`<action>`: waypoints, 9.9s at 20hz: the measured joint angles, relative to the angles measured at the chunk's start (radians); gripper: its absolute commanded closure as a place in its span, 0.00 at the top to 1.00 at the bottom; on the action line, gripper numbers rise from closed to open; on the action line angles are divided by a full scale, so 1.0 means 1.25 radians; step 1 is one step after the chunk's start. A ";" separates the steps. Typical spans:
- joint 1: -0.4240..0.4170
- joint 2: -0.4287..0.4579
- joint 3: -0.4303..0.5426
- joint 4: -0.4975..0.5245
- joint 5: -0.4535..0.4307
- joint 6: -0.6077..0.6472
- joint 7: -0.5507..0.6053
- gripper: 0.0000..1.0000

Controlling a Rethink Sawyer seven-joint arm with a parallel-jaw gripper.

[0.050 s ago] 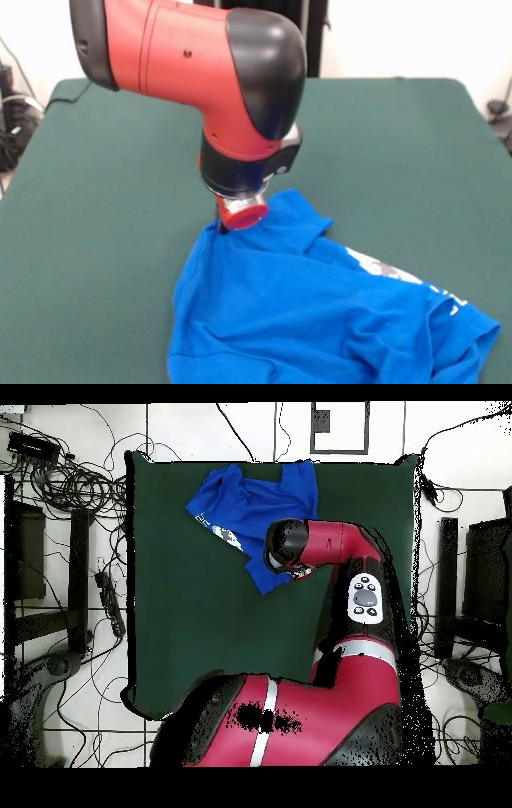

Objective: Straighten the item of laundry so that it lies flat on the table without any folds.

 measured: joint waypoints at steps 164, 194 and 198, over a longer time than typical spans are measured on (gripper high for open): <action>-0.152 -0.029 0.383 -0.009 -0.404 -0.374 -0.155 1.00; 0.259 -0.065 -0.079 -0.072 -0.293 -0.046 -0.123 1.00; 0.249 -0.045 -0.089 -0.072 -0.209 0.106 -0.123 1.00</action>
